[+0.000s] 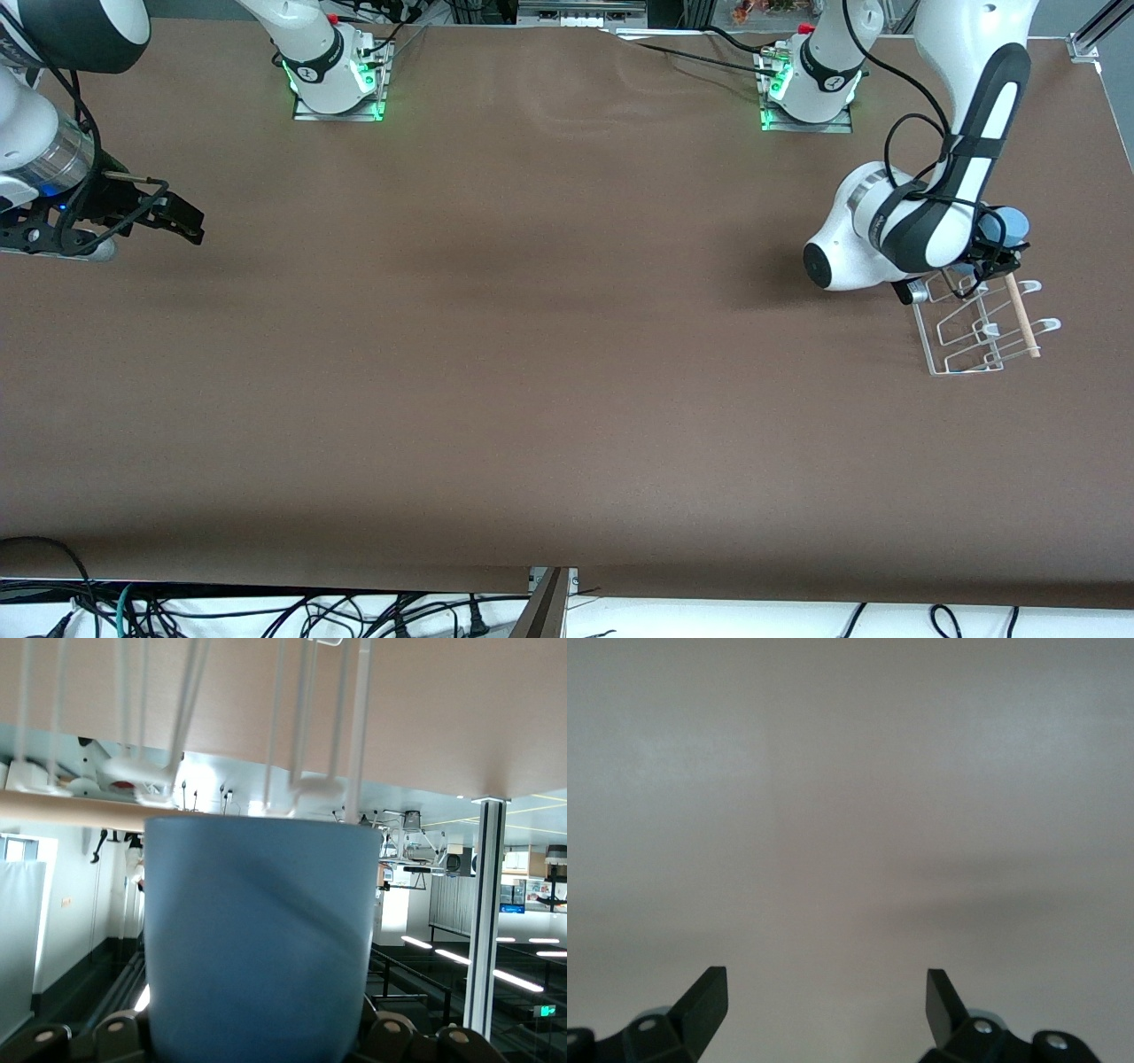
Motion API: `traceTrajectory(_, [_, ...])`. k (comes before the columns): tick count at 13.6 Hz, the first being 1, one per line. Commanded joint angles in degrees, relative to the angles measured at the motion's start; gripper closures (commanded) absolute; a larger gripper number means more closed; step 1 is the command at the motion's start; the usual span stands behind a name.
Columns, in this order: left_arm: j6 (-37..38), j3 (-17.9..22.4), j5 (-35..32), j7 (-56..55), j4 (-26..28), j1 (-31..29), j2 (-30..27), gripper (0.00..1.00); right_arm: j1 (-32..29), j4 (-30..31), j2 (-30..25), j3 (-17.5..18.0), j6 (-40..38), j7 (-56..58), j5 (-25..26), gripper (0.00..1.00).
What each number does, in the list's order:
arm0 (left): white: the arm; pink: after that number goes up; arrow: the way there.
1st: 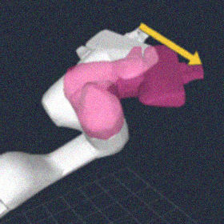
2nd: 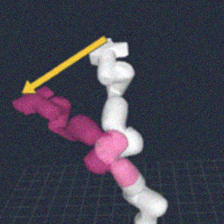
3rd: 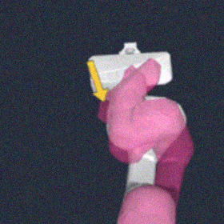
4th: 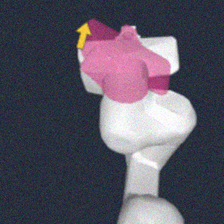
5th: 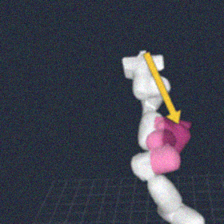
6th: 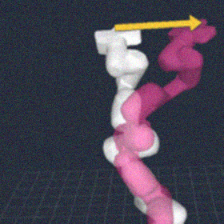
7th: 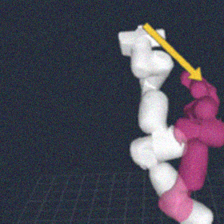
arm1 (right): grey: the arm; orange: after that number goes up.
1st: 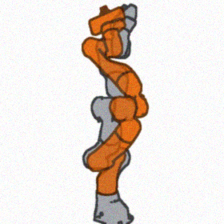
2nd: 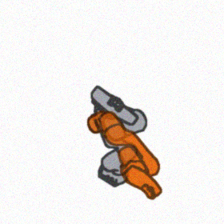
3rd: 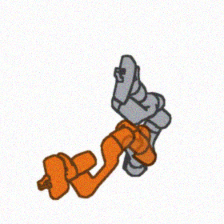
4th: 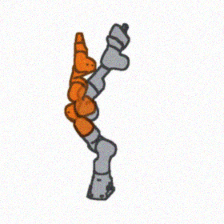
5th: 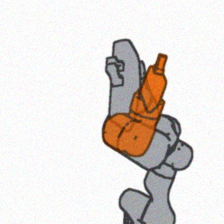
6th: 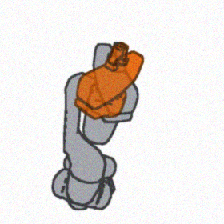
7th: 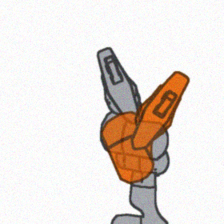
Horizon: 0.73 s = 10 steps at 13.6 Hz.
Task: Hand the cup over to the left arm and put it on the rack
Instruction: 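Lower the cup onto a rack peg with the left gripper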
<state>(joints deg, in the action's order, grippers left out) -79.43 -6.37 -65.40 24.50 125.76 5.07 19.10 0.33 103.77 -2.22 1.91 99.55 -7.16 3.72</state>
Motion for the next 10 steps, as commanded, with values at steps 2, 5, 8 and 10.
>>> traceTrajectory(2, [-1.60, -0.40, -3.41, -5.86, 6.68, -0.23, -2.05, 1.00, 0.81, -6.38, 3.00, -1.30, -5.59, 4.08, -0.12, 0.01])
traceTrajectory(5, [-2.93, -0.40, -4.56, -8.15, 7.31, -0.32, -1.44, 1.00, 0.90, -6.30, 3.18, -1.30, -5.77, 4.26, -0.21, 0.01])
traceTrajectory(8, [-3.19, -0.49, -4.64, -8.32, 7.04, -0.23, -0.73, 1.00, 0.64, -6.30, 2.57, -3.22, -6.83, 9.52, -3.18, 0.01])
traceTrajectory(10, [-3.19, -0.49, -4.64, -8.33, 6.69, -0.23, -0.73, 0.91, -0.85, -6.47, 2.48, -3.67, -7.26, 11.81, -5.39, 0.01])
